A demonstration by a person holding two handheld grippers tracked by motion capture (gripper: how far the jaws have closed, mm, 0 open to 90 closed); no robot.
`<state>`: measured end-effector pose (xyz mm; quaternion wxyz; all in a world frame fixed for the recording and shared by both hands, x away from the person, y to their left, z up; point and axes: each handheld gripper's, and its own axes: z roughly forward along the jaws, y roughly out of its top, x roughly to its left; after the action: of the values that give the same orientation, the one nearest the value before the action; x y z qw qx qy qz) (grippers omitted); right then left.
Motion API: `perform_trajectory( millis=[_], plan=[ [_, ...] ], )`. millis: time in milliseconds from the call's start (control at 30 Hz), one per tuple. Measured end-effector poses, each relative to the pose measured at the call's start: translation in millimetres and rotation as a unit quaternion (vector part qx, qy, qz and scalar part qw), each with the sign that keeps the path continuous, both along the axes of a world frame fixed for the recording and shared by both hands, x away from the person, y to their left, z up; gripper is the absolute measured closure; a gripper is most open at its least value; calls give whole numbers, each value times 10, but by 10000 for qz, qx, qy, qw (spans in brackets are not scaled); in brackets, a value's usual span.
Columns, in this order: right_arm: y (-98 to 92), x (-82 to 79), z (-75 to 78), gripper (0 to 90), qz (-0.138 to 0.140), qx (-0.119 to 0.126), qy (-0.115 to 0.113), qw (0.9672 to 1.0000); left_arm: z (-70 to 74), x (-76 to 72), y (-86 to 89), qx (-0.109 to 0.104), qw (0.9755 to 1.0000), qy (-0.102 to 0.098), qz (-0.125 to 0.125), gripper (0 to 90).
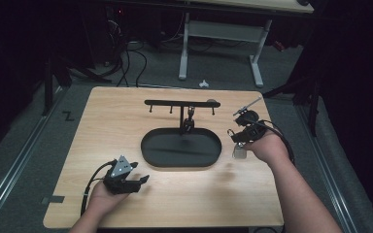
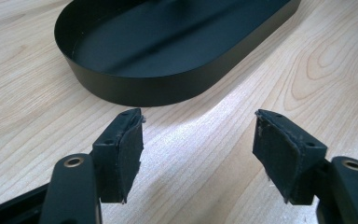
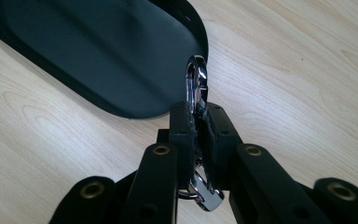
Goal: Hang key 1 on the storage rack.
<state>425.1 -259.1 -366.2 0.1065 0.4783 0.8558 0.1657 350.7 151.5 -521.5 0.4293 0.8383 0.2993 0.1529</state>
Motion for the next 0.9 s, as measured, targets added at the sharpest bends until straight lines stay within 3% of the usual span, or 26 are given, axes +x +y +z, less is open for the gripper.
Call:
perform_trajectory(
  millis=[367, 900],
  plan=[
    [73, 20, 81, 835, 91, 108, -66, 9999, 0, -4, -2, 29, 10000, 14, -13, 336],
    [201, 94, 167, 835, 248, 82, -145, 9996, -4, -44, 88, -19, 9999, -17, 139, 334]
  ],
)
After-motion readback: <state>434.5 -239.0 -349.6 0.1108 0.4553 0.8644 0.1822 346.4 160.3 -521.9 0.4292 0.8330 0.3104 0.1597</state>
